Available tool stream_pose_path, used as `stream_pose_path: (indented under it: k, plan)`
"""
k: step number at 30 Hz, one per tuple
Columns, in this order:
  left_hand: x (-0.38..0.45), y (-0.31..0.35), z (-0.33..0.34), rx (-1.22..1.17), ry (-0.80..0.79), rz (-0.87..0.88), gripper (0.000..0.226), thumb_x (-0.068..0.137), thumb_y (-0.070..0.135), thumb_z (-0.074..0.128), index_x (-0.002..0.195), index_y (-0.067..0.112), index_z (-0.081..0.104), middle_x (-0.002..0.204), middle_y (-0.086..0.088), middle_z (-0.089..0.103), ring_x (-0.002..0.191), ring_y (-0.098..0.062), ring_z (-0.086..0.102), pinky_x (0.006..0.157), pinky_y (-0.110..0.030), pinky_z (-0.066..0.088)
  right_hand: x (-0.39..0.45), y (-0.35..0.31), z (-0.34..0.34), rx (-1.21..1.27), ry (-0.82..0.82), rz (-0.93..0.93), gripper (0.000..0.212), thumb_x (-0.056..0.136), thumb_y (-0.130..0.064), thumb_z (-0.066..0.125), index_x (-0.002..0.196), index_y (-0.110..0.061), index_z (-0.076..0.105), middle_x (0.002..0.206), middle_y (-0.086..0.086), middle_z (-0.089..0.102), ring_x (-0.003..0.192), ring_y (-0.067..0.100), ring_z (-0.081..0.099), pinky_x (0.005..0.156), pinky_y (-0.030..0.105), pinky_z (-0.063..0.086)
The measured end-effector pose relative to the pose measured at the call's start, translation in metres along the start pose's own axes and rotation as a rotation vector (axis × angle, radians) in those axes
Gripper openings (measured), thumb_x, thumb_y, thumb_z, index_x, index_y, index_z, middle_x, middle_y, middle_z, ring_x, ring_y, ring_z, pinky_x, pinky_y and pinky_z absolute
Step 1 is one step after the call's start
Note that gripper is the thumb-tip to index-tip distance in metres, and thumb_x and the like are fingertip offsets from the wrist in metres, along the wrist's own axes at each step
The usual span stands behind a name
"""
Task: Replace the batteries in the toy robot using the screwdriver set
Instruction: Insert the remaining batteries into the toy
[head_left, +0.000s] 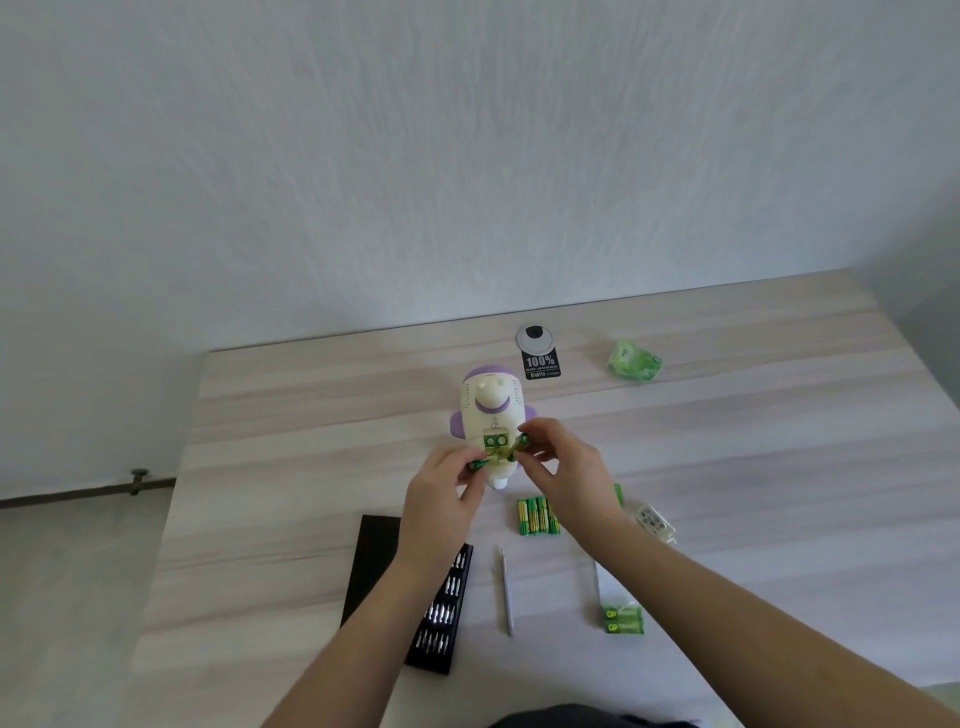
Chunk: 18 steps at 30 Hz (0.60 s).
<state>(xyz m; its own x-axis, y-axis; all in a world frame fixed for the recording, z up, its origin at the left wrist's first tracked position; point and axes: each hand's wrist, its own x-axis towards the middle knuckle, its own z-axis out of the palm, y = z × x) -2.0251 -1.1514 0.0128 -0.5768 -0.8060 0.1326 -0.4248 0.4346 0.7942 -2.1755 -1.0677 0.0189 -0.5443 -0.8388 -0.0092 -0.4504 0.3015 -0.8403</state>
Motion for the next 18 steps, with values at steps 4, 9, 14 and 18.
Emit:
stream_pose_path:
  k: [4, 9, 14, 18]
  plan:
    - [0.004, -0.001, 0.002, 0.122, -0.007, 0.065, 0.021, 0.085, 0.006, 0.069, 0.105, 0.011, 0.070, 0.103, 0.003, 0.064, 0.078, -0.010, 0.064, 0.075, -0.018, 0.054, 0.003, 0.005, 0.006, -0.070, -0.017, -0.067, 0.021, 0.088, -0.016, 0.067, 0.109, -0.016, 0.064, 0.097, -0.003, 0.070, 0.088, 0.013, 0.065, 0.079, 0.027, 0.053]
    - [0.011, -0.002, 0.009, 0.245, -0.045, 0.156, 0.024, 0.079, 0.002, 0.074, 0.102, 0.008, 0.071, 0.099, -0.002, 0.065, 0.076, -0.015, 0.065, 0.065, -0.026, 0.056, 0.006, 0.013, 0.015, -0.240, 0.026, -0.218, 0.020, 0.081, -0.013, 0.072, 0.100, -0.012, 0.066, 0.084, 0.004, 0.070, 0.074, 0.023, 0.066, 0.062, 0.037, 0.056]
    - [0.016, 0.000, 0.014, 0.241, -0.074, 0.137, 0.036, 0.080, 0.002, 0.072, 0.114, 0.012, 0.068, 0.102, -0.001, 0.065, 0.082, -0.017, 0.065, 0.074, -0.027, 0.056, 0.008, 0.010, 0.016, -0.319, 0.053, -0.298, 0.029, 0.069, -0.004, 0.081, 0.094, -0.013, 0.069, 0.080, 0.001, 0.071, 0.069, 0.022, 0.066, 0.057, 0.024, 0.050]
    - [0.019, 0.000, 0.018, 0.216, -0.093, -0.003, 0.046, 0.084, 0.012, 0.071, 0.128, 0.018, 0.058, 0.104, 0.000, 0.067, 0.085, -0.017, 0.064, 0.078, -0.029, 0.054, 0.013, 0.011, 0.018, -0.344, 0.065, -0.308, 0.031, 0.065, -0.002, 0.083, 0.091, -0.011, 0.069, 0.078, 0.003, 0.070, 0.068, 0.026, 0.065, 0.058, 0.031, 0.055]
